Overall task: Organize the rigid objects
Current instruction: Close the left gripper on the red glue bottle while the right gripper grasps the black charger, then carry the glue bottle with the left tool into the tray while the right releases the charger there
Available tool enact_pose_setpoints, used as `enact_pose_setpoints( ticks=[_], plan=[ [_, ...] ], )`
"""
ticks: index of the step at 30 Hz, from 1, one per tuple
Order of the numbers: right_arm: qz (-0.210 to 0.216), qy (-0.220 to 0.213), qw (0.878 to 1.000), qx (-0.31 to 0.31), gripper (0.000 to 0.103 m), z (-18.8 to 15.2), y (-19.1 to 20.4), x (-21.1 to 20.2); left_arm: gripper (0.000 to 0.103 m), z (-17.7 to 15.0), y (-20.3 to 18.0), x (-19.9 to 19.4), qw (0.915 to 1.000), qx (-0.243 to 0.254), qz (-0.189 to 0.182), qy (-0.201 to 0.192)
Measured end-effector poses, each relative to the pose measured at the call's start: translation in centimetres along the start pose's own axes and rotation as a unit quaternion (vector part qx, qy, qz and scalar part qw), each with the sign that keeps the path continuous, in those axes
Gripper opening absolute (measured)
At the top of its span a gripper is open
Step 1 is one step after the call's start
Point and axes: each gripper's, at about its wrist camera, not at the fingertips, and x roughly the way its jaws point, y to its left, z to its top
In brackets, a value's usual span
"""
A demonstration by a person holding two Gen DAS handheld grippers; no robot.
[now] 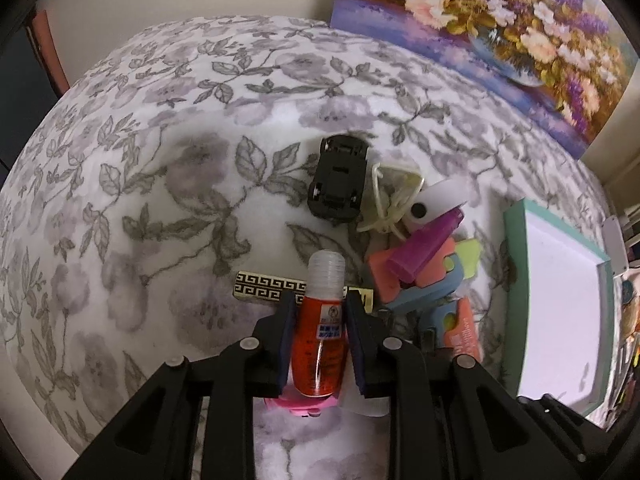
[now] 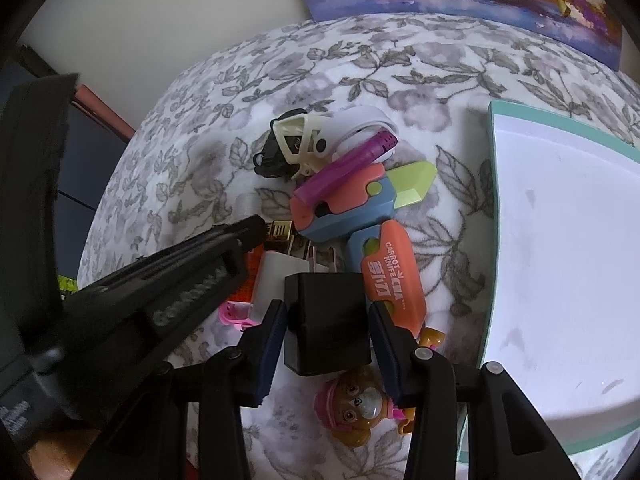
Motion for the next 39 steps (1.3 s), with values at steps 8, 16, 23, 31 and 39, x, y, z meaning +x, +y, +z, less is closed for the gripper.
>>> enact_pose_setpoints(
  ticks=[8,16,23,31,39],
  plan=[
    [0.001,0.001,1.000,-0.003,0.045,-0.1,0.0,0.0,0.027,0.1,0.1,0.0,1.0000,-0.001,0.001,0.002],
    [0.000,-0.002,1.000,-0.002,0.045,-0.1,0.0,0.0,0.026,-0.4,0.9,-0.3,0.9996,-0.019,-0.020,0.003],
    [0.008,-0.003,1.000,0.006,0.045,-0.2,-0.2,-0.5,0.026,-0.4,1.3,-2.0,0.9989,-0.028,-0.032,-0.019],
    [0.028,-0.037,0.999,0.018,0.045,0.1,-0.5,-3.0,0.026,0.0,1.4,-4.7,0.9979,-0.031,-0.026,-0.051],
    [-0.020,-0.093,0.994,0.050,0.045,0.8,-3.5,-6.7,0.026,0.9,-1.4,-7.0,0.9986,-0.010,-0.024,-0.045]
  ],
)
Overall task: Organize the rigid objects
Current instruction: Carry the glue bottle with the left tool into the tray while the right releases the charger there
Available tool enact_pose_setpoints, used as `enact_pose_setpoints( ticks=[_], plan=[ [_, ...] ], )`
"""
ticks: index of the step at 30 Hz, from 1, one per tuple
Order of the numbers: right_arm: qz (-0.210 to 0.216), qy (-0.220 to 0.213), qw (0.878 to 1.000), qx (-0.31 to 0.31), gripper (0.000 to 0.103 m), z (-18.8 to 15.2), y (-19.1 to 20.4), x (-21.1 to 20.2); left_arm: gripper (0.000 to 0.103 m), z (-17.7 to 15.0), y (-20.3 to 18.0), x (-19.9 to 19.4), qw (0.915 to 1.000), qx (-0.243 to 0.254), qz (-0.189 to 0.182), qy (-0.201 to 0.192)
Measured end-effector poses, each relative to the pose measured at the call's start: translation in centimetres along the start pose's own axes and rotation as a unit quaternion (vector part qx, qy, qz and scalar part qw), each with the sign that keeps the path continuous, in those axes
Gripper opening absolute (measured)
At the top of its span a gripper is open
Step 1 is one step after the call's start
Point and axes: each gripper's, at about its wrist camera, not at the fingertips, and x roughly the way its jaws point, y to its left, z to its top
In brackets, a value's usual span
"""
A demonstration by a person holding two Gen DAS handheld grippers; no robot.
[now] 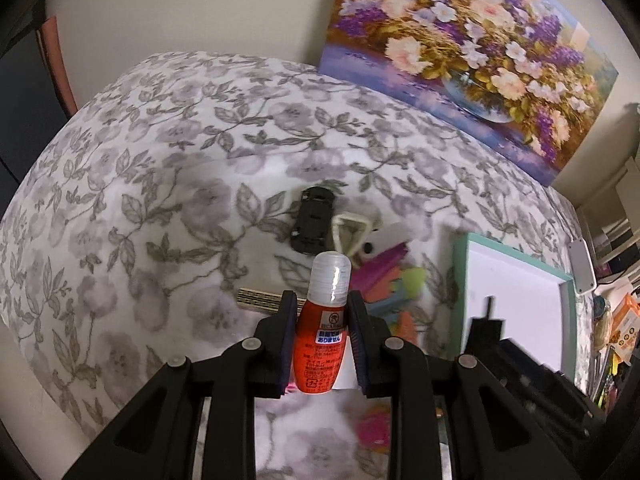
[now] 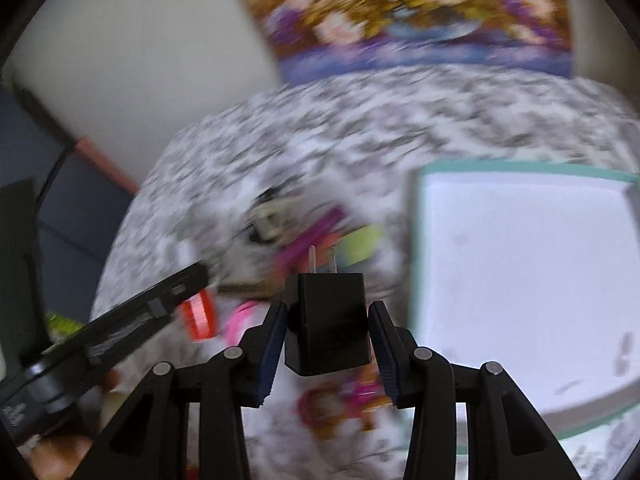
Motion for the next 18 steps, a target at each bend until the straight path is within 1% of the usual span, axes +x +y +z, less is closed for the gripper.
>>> enact_pose_setpoints(
  ticks=[2,5,9,12,18],
  plan=[
    [-0.048,-0.017,0.999,0.009,0.045,0.3,-1.8,-1.1,0.026,0.4,-1.6,-0.6,0.9999,0.010,-0.003,0.004],
    [-0.089,-0.034,0.995,0.040,0.045,0.8,-4.9,-2.3,0.026,0.7,-4.4,-1.3,0.9995,0.031,-0.011,0.002],
    [-0.128,-0.045,0.987,0.086,0.045,1.0,-9.1,-3.2,0.026,0.6,-8.7,-1.4,0.9980,0.055,-0.030,0.005],
    [-0.155,-0.051,0.980,0.113,0.045,0.9,-11.7,-3.7,0.026,0.3,-11.9,-0.8,0.9963,0.075,-0.042,0.010],
    [-0.210,-0.070,0.967,0.130,0.045,1.0,-15.1,-4.9,0.026,-0.4,-16.6,1.9,0.9930,0.100,-0.056,0.030]
  ],
)
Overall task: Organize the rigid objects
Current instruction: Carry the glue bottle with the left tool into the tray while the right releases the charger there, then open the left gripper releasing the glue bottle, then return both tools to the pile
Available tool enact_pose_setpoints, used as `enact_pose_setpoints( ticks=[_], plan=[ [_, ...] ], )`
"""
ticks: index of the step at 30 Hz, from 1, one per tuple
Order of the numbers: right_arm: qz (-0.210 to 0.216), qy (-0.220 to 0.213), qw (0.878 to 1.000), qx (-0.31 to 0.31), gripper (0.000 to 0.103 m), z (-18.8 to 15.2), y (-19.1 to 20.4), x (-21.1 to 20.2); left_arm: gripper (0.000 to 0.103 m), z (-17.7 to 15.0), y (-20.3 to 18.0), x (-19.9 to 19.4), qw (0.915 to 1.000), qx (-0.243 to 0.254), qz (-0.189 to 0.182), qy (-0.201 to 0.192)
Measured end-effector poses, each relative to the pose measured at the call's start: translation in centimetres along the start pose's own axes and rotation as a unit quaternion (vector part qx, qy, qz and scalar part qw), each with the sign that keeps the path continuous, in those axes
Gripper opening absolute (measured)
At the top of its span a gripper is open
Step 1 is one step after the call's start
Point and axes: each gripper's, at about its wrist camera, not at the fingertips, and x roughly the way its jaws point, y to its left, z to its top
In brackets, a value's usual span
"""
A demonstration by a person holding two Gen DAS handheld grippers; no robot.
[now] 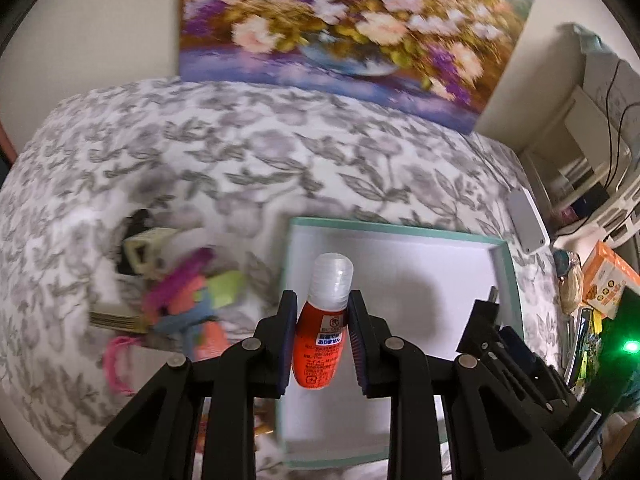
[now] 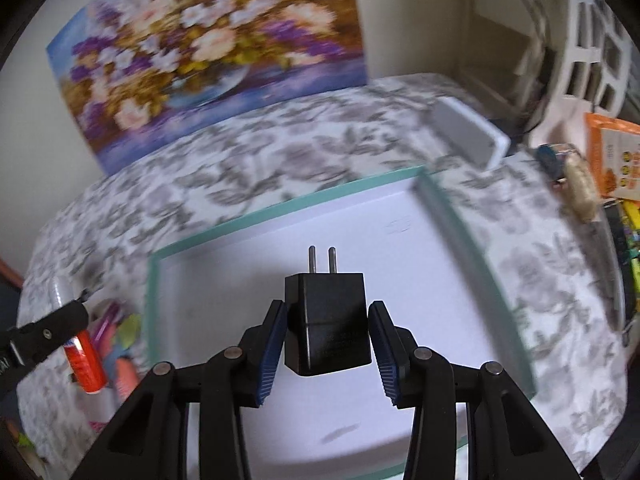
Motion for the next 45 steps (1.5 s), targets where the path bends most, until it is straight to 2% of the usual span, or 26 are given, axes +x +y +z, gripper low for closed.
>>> enact_pose_setpoints(
  ticks=[7,12,31,32,33,35,38,41,45],
  plan=[
    [-0.032,-0.017,0.999,0.019,0.045,1.1,-2.5,0.8,0.026,-0.3,-2.0,3.2,0.9996,0.026,-0.004,0.011],
    [-0.037,-0.005,0.999,0.022,0.045,0.9,-3.0,1.7,0.026,-0.4,-1.8,4.7,0.9994,0.026,-0.011,0.020],
    [-0.032,0.032,0.999,0.018,0.046,0.0,-2.6,3.2,0.027,-0.6,-1.2,5.2,0.9994,0.024,-0.003,0.026],
    [-0.028,0.035,0.999,0.019,0.046,0.0,-2.6,3.3,0.034,-0.5,-1.2,5.1,0.9994,0.022,-0.002,0.026],
    [-0.027,0.035,0.999,0.020,0.047,0.0,-2.7,3.3,0.049,-0.5,-1.1,5.1,0.9994,0.021,-0.001,0.026],
    [-0.030,0.035,0.999,0.019,0.047,0.0,-2.7,3.3,0.064,-0.4,-1.0,4.9,0.9995,0.018,0.003,0.025],
    [-0.026,0.033,0.999,0.023,0.059,0.0,-2.7,3.3,0.068,-0.3,-0.7,4.7,0.9996,0.014,0.009,0.022],
    [-0.028,0.028,0.999,0.022,0.061,0.1,-2.7,3.0,0.080,-0.2,-0.4,4.4,0.9996,0.009,0.023,0.015],
    [-0.031,0.022,0.999,0.008,0.068,0.1,-2.2,2.9,0.089,0.1,0.5,4.0,0.9990,0.000,0.043,0.007]
  ],
)
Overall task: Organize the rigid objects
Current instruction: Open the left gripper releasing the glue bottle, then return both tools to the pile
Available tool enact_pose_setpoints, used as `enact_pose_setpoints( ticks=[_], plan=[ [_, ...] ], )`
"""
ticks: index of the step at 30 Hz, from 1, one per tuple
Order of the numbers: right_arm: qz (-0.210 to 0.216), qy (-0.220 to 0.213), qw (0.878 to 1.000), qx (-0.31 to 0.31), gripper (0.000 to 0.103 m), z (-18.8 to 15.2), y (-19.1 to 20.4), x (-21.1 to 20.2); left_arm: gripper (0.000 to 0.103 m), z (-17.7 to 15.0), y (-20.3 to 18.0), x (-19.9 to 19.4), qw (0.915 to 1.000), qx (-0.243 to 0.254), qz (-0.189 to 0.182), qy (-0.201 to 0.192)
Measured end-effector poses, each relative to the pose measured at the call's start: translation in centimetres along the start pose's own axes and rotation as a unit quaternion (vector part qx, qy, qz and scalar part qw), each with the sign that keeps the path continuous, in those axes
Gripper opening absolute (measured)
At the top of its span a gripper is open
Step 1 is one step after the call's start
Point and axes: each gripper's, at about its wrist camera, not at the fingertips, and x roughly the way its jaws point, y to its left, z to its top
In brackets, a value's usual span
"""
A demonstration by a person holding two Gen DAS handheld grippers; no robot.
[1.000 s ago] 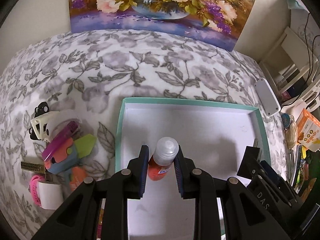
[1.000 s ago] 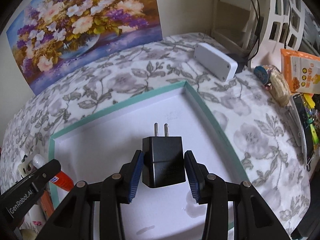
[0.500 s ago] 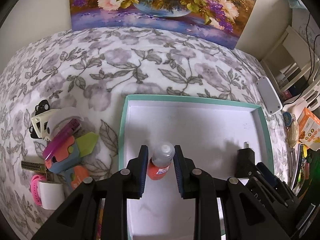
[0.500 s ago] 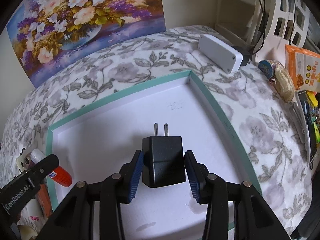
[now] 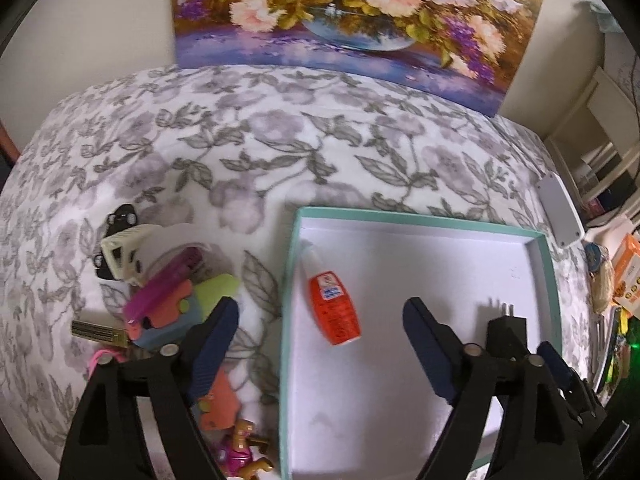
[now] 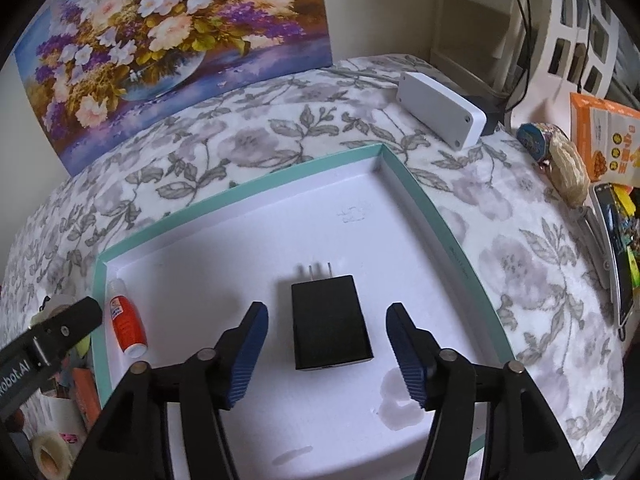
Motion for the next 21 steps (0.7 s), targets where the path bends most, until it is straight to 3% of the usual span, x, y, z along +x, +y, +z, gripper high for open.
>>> enact_pose_setpoints(
  ticks=[13,16,21],
  plan=[
    [-0.001,0.002,1.000,-0.020,0.087,-0.3,0.8,0.3,0.091,0.0,3.7,1.0,0.9969,-0.046,0.060,0.023],
    [0.007,0.003,1.000,-0.015,0.102,-0.3,0.7,0.3,0.091,0.0,4.3,1.0,0.9961,-0.052,0.067,0.023],
    [0.017,0.003,1.000,-0.017,0.103,-0.3,1.0,0.2,0.092,0.0,5.1,0.9,0.9947,-0.064,0.074,0.034]
  ],
)
